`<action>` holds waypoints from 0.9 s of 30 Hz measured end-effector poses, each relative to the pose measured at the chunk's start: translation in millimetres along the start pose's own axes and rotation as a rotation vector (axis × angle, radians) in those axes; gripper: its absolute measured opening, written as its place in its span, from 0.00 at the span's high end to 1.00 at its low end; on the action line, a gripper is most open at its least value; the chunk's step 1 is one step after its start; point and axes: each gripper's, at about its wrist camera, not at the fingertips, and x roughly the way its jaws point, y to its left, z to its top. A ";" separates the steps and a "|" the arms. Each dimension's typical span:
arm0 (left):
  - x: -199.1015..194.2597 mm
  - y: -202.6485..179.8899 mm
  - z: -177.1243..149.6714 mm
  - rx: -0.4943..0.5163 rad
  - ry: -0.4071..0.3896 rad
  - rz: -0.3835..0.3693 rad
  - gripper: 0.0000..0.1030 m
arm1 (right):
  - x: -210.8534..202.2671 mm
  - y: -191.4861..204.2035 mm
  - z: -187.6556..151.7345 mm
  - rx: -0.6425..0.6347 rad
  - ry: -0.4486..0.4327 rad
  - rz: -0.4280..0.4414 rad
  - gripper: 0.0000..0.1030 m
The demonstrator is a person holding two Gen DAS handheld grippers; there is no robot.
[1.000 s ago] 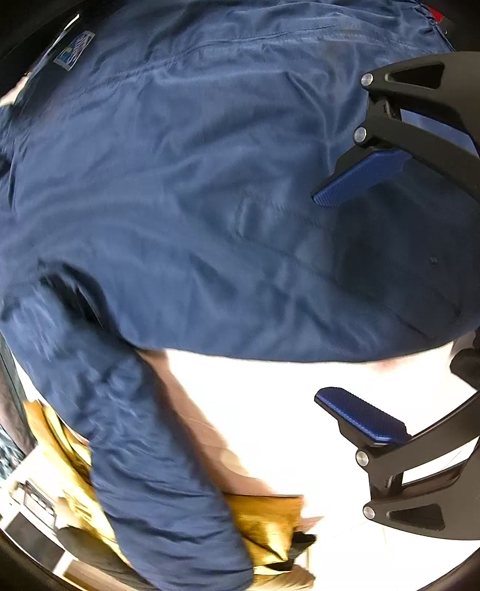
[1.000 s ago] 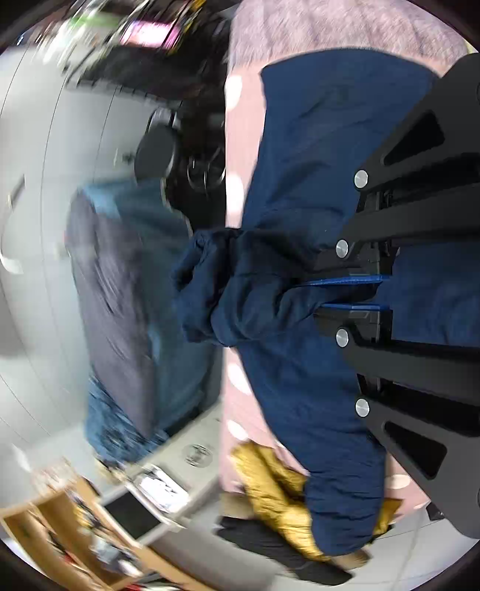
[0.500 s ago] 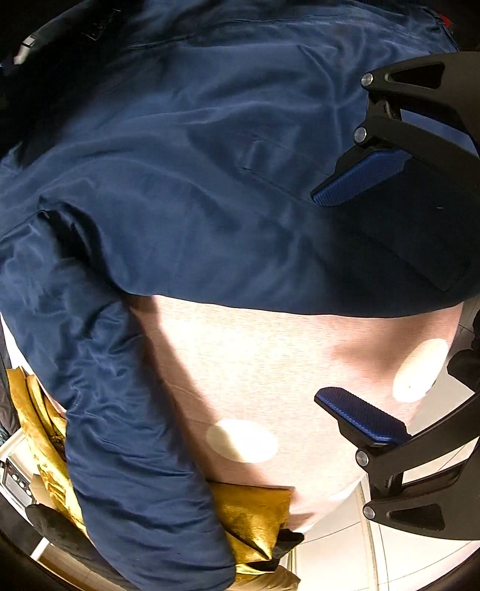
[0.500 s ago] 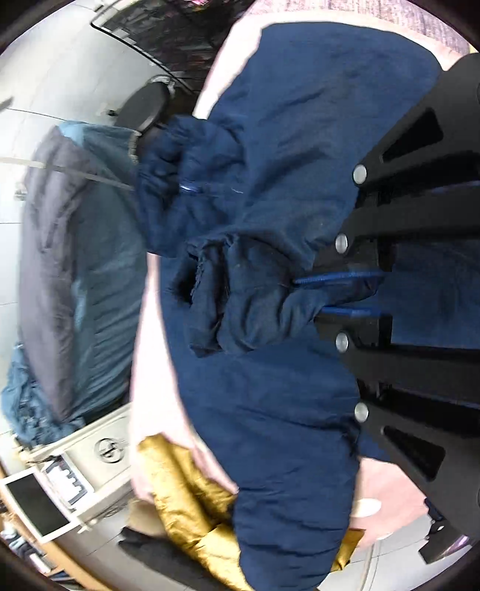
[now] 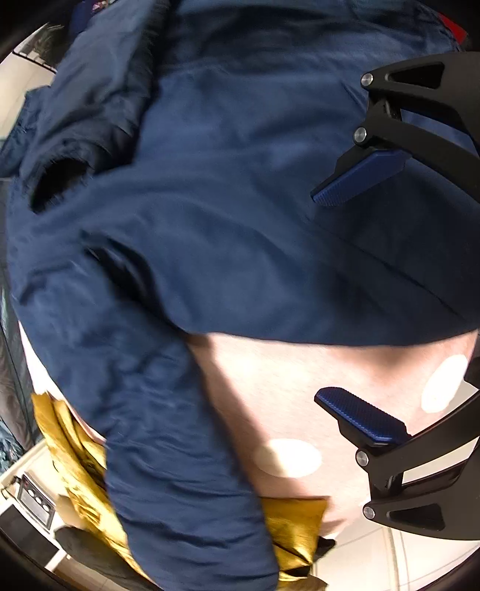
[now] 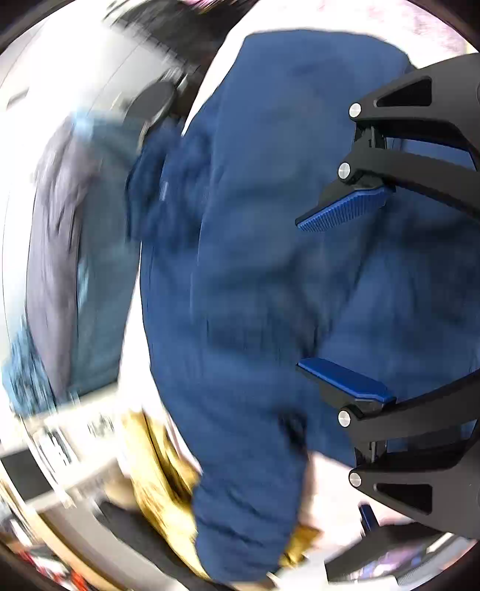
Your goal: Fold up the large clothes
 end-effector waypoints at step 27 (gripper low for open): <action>40.2 -163.2 163.9 0.250 -0.014 -0.030 0.05 | 62.7 -134.7 -61.6 0.170 0.154 -0.271 0.21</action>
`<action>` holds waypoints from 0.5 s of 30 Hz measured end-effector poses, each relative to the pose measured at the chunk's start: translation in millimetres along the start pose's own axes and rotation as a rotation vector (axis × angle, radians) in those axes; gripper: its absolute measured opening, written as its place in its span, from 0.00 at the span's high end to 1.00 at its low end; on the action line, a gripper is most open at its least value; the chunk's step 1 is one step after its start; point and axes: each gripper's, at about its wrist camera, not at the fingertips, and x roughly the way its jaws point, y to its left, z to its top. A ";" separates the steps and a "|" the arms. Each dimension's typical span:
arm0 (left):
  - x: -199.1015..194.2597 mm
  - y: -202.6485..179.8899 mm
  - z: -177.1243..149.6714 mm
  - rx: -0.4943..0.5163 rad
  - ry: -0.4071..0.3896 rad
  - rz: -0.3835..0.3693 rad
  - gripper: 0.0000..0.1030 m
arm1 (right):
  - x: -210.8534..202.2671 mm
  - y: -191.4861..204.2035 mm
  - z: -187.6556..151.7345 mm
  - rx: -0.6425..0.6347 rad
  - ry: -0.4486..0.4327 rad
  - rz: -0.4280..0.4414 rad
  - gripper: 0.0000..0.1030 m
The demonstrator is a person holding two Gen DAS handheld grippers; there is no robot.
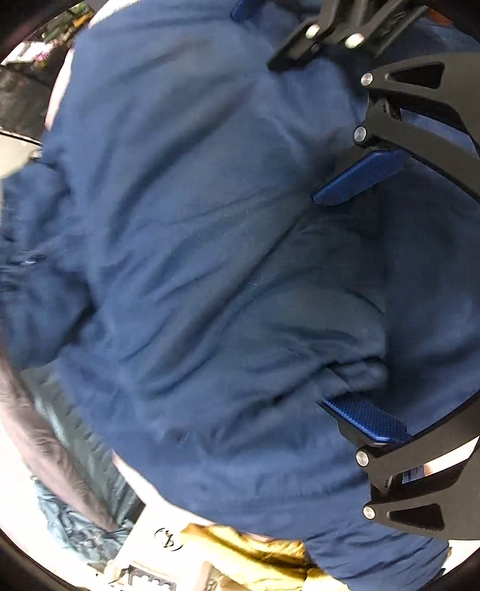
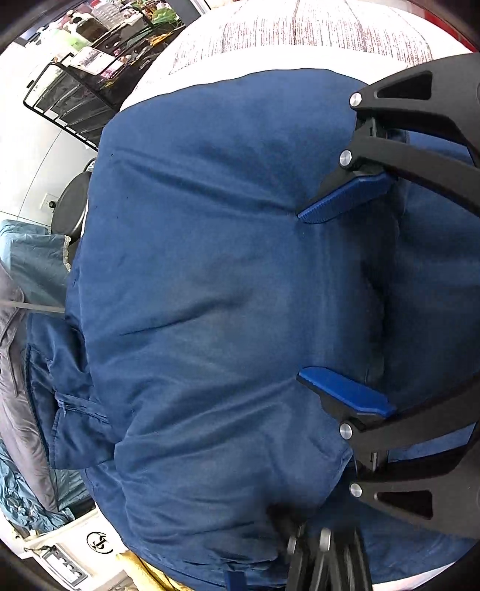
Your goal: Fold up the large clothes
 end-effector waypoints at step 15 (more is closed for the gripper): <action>24.0 4.2 3.0 -0.097 0.002 -0.066 0.04 | 23.8 8.2 14.6 0.004 0.048 -0.017 0.07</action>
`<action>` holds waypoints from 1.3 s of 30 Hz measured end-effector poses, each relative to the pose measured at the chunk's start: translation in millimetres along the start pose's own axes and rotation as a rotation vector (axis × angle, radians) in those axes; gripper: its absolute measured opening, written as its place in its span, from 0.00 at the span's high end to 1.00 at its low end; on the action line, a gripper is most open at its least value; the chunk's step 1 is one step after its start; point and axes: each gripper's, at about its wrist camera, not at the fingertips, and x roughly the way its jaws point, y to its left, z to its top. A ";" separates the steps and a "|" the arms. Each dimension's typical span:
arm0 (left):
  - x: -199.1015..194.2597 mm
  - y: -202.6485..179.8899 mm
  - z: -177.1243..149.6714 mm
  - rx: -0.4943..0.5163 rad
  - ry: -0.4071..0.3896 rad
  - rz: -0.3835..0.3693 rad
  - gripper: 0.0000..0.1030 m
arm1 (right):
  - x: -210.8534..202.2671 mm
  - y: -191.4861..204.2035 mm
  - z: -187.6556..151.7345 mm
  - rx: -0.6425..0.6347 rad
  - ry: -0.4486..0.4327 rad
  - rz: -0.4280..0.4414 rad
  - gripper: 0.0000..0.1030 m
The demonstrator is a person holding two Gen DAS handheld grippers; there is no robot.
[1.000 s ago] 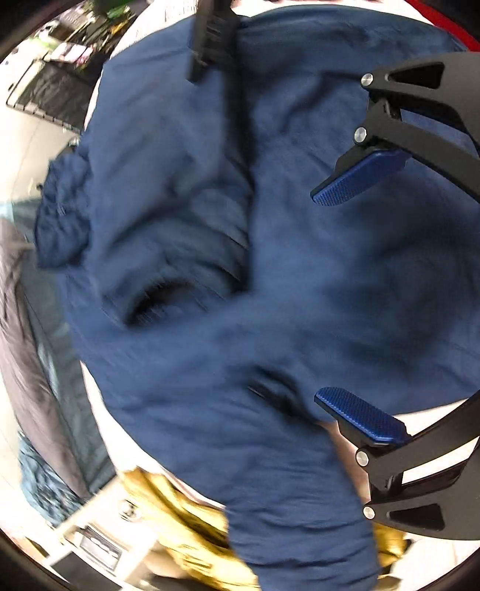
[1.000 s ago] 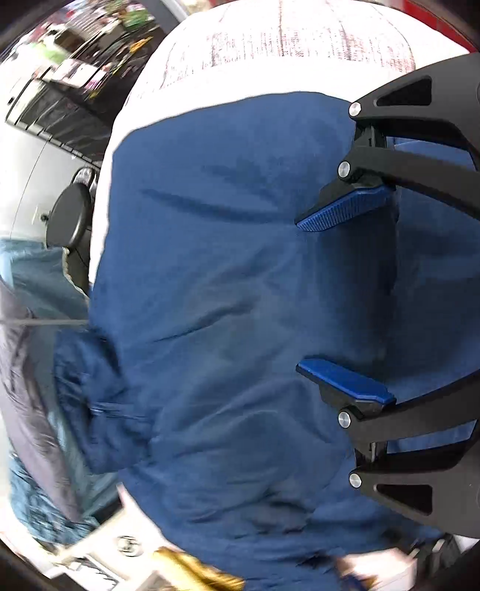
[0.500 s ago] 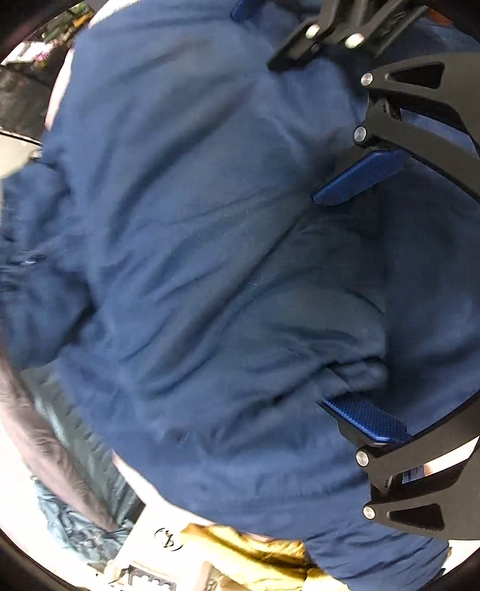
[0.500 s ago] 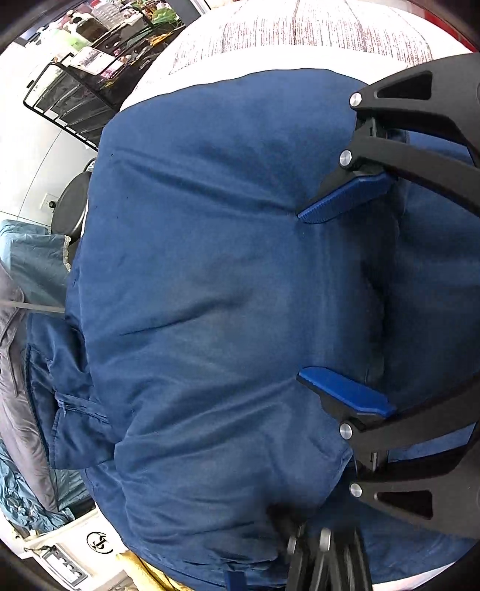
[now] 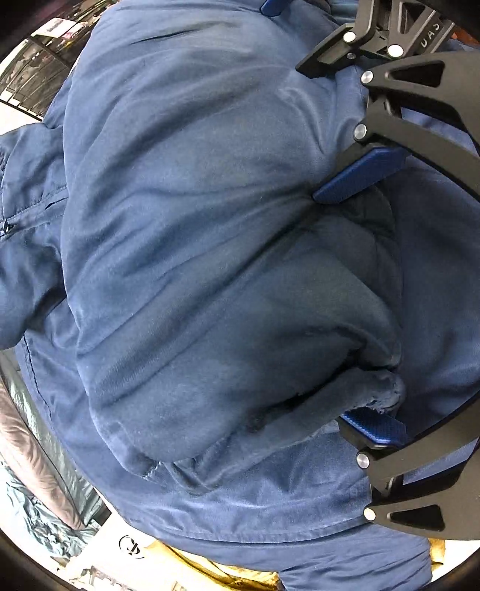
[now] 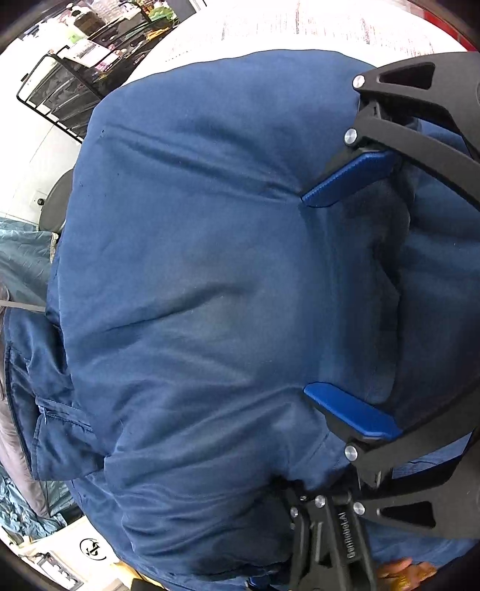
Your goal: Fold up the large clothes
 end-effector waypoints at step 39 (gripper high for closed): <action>-91.0 237.1 -281.0 -0.550 -0.094 0.009 0.06 | -46.3 31.7 -132.6 -0.064 0.107 0.032 0.06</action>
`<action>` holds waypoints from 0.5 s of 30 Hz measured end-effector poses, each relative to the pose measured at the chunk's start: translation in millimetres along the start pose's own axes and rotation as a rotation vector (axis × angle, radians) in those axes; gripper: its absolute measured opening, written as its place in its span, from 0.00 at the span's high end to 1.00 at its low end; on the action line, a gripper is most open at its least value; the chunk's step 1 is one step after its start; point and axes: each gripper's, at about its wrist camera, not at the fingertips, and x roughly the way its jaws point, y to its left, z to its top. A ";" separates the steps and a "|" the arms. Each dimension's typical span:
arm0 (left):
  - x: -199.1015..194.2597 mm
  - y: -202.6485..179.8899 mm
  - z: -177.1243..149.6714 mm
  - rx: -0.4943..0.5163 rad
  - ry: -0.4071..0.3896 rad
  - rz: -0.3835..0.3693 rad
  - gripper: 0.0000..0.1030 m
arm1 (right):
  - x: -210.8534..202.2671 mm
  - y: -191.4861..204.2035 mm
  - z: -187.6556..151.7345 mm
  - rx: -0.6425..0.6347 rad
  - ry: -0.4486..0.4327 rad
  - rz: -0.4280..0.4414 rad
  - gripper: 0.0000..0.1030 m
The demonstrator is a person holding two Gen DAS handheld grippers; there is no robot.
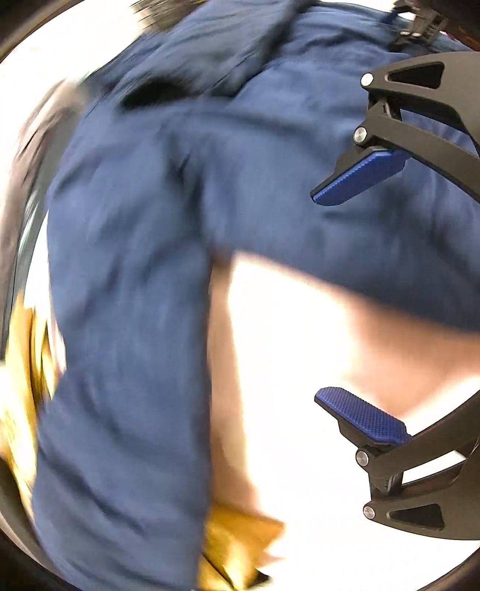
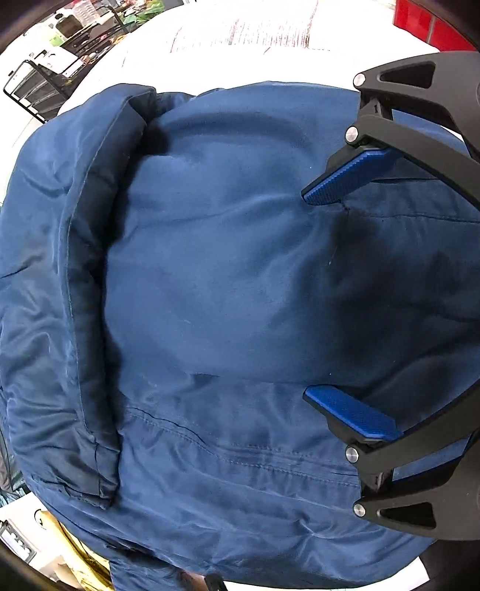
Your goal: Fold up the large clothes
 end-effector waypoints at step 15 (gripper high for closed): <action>-98.7 165.4 64.4 -0.256 -0.301 0.245 0.07 | -5.2 14.3 -14.7 -0.017 -0.010 -0.014 0.06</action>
